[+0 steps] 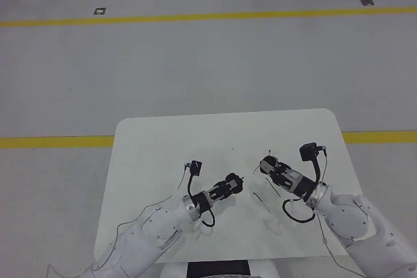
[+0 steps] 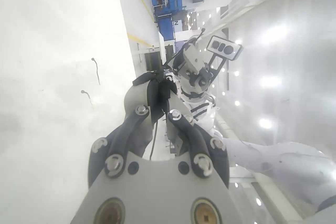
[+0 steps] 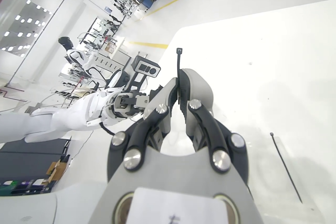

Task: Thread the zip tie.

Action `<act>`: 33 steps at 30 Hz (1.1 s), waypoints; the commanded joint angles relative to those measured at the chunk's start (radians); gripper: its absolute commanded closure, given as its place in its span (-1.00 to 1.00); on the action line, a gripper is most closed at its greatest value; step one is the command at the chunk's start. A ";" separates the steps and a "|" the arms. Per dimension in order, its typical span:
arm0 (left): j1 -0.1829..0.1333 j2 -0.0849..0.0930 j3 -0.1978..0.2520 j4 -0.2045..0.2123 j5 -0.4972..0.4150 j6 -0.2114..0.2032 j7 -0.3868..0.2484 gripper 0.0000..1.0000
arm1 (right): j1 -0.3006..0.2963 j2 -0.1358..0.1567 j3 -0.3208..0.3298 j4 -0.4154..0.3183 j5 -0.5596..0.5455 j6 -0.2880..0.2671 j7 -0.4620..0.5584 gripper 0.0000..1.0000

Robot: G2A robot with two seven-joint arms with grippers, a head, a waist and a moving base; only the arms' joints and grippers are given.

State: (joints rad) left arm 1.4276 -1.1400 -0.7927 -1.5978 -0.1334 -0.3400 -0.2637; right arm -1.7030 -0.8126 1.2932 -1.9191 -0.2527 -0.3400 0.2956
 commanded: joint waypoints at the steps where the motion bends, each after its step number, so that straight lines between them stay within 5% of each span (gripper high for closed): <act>1: 0.000 0.000 0.000 0.003 0.006 0.000 0.002 1.00 | 0.000 0.000 0.001 0.000 0.000 0.000 0.000 1.00; 33: 0.000 0.000 0.000 0.003 0.006 0.000 0.002 1.00 | 0.018 -0.005 -0.097 -0.028 -0.154 0.000 -0.092 1.00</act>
State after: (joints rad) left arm 1.4271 -1.1399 -0.7929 -1.5952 -0.1276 -0.3400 -0.2619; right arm -1.6847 -0.8177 1.1956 -1.9469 -0.4067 -0.3400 0.2037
